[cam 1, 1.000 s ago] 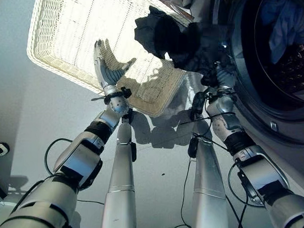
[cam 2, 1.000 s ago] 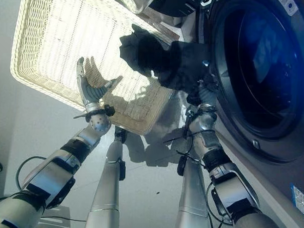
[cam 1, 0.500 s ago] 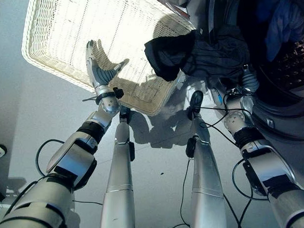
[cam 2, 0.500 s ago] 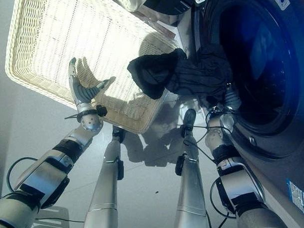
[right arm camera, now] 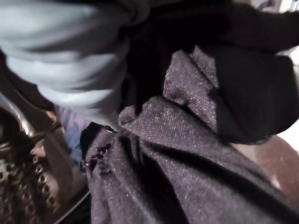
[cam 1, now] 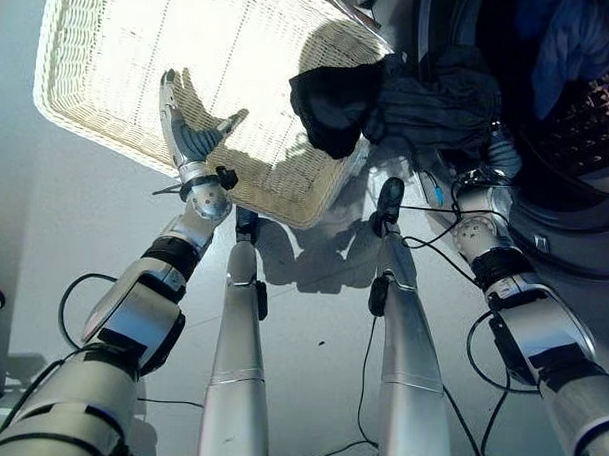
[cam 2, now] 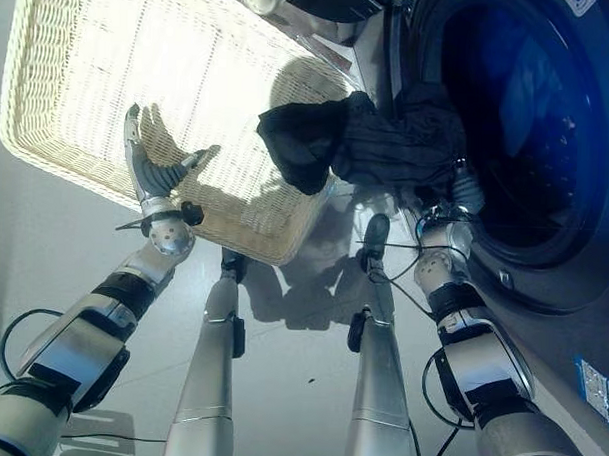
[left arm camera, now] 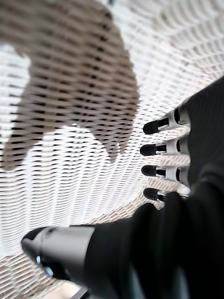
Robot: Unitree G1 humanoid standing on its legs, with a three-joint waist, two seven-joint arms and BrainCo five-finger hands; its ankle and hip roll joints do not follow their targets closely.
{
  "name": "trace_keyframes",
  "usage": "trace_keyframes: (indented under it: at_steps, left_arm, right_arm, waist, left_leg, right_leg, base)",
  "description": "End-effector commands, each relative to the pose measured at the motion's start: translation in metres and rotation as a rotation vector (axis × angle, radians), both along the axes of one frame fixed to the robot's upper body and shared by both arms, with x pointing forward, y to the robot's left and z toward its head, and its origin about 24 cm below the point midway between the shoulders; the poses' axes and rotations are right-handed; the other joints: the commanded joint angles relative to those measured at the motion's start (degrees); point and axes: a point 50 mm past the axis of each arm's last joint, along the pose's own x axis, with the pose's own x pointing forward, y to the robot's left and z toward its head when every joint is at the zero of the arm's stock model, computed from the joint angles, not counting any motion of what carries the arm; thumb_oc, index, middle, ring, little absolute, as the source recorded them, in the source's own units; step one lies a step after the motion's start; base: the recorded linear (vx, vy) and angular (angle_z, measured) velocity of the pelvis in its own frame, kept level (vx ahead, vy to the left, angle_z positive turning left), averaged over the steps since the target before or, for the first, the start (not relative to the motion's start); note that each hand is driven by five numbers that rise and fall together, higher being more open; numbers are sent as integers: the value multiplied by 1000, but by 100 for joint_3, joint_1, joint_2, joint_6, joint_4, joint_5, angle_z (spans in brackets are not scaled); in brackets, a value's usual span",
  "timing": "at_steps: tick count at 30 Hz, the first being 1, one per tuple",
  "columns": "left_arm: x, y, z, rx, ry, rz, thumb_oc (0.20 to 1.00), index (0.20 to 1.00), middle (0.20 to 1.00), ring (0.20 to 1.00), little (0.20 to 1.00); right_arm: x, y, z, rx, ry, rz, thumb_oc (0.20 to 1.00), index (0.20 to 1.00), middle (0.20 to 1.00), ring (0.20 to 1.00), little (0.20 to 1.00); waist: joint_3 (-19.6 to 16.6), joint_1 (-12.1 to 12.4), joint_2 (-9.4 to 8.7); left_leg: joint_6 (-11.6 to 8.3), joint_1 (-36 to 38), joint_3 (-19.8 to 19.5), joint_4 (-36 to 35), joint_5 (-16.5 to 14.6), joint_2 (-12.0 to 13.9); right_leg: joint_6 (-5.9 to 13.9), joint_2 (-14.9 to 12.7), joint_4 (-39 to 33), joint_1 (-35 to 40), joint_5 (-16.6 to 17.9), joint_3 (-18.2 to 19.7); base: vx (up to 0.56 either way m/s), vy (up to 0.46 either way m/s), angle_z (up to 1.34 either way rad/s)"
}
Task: Put the clothes into the washing machine.
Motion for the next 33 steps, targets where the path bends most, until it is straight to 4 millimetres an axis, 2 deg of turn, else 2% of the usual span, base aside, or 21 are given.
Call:
trace_keyframes:
  at_steps: [1, 5, 10, 11, 12, 13, 16, 18, 19, 21, 23, 24, 26, 30, 33]
  left_arm:
    - [-4, 13, 21, -38, -86, 27, 1000, 1000, 1000, 1000, 1000]
    - [-3, 13, 25, -38, -89, 29, 1000, 1000, 1000, 1000, 1000]
    - [-4, 10, 24, -35, -96, 24, 1000, 1000, 1000, 1000, 1000]
    - [-5, 10, 23, -33, -100, 22, 1000, 1000, 1000, 1000, 1000]
    - [-5, 10, 22, -33, -100, 22, 1000, 1000, 1000, 1000, 1000]
    - [-6, 10, 21, -37, -104, 25, 1000, 1000, 1000, 1000, 1000]
    - [-8, 9, 18, -39, -107, 29, 1000, 1000, 1000, 1000, 1000]
    - [-8, 5, 17, -45, -112, 31, 1000, 1000, 1000, 1000, 1000]
    - [-8, 5, 17, -46, -111, 31, 1000, 1000, 1000, 1000, 1000]
    - [-9, 1, 15, -47, -117, 29, 1000, 1000, 1000, 1000, 1000]
    - [-9, 0, 15, -48, -119, 29, 1000, 1000, 1000, 1000, 1000]
    - [-10, -2, 13, -46, -124, 25, 1000, 1000, 1000, 1000, 1000]
    - [-10, -3, 12, -44, -126, 22, 1000, 1000, 1000, 1000, 1000]
    - [-9, -6, 14, -33, -130, 11, 1000, 1000, 1000, 1000, 1000]
    - [-8, -8, 16, -21, -131, 2, 1000, 1000, 1000, 1000, 1000]
  right_arm:
    - [-13, -9, 58, -188, -200, -32, 200, 200, 200, 200, 200]
    - [-14, 12, 62, -197, -237, 47, 200, 200, 200, 200, 200]
    - [-19, 23, 72, -333, -281, -14, 200, 200, 200, 200, 200]
    - [-27, 35, 83, -427, -344, -33, 200, 200, 200, 200, 200]
    - [-28, 37, 84, -450, -354, -36, 200, 200, 200, 200, 200]
    - [-37, 49, 92, -513, -407, -48, 200, 200, 200, 200, 200]
    - [-49, 68, 97, -636, -463, -90, 200, 200, 200, 200, 200]
    - [-63, 96, 100, -842, -525, -153, 200, 200, 200, 200, 200]
    - [-64, 98, 100, -866, -526, -160, 200, 200, 200, 200, 200]
    - [-71, 116, 99, -1059, -558, -229, 200, 200, 200, 200, 200]
    - [-72, 119, 98, -1085, -561, -238, 200, 200, 200, 200, 200]
    - [-73, 130, 94, -1240, -570, -268, 200, 200, 200, 200, 200]
    - [-74, 135, 92, -1313, -577, -279, 200, 200, 200, 200, 200]
    - [-69, 150, 84, -1490, -572, -300, 200, 200, 200, 200, 200]
    - [-56, 158, 73, -1700, -519, -347, 200, 200, 200, 200, 200]
  waist:
    - [25, 77, 90]
    - [25, 64, 80]
    - [25, 68, 85]
    - [25, 67, 87]
    - [25, 65, 86]
    - [25, 51, 76]
    - [25, 30, 61]
    - [25, 3, 52]
    - [25, -1, 52]
    - [25, -6, 57]
    - [25, -11, 60]
    - [25, 7, 73]
    - [25, 18, 80]
    - [25, 78, 91]
    - [25, 137, 85]
  left_leg:
    - [685, 111, 131, -320, 346, -350]
    - [673, 121, 156, -327, 357, -338]
    - [694, 123, 159, -358, 352, -355]
    - [696, 116, 164, -386, 368, -353]
    - [697, 120, 165, -391, 370, -353]
    - [703, 103, 171, -396, 376, -359]
    - [712, 99, 182, -393, 373, -357]
    - [730, 91, 200, -381, 379, -368]
    - [732, 91, 201, -379, 380, -371]
    - [750, 66, 205, -360, 384, -382]
    - [753, 65, 205, -360, 386, -384]
    - [760, 56, 204, -357, 394, -394]
    - [764, 47, 192, -350, 402, -405]
    - [765, 39, 158, -335, 418, -426]
    - [757, 35, 135, -319, 424, -438]
  right_leg:
    - [184, 80, 346, 233, -240, -348]
    - [174, 78, 361, 237, -274, -354]
    - [180, 77, 346, 239, -274, -362]
    - [189, 73, 338, 228, -267, -369]
    - [190, 72, 336, 231, -266, -369]
    - [190, 86, 338, 217, -277, -371]
    - [193, 95, 353, 214, -301, -365]
    - [186, 106, 379, 200, -337, -346]
    - [185, 106, 386, 197, -341, -344]
    - [182, 109, 418, 171, -367, -327]
    - [182, 108, 427, 167, -373, -325]
    - [193, 96, 426, 170, -381, -329]
    - [196, 94, 432, 164, -377, -333]
    - [203, 74, 425, 172, -362, -365]
    - [223, 43, 425, 185, -344, -418]
  base:
    - [-12, 3, -3]
    - [0, 0, 0]
    - [0, 0, 0]
    - [0, 0, 0]
    - [0, 0, 0]
    - [0, 0, 0]
    - [0, 0, 0]
    - [0, 0, 0]
    - [0, 0, 0]
    - [0, 0, 0]
    - [0, 0, 0]
    - [0, 0, 0]
    - [0, 0, 0]
    - [-8, -27, 1]
    - [-10, -51, 1]
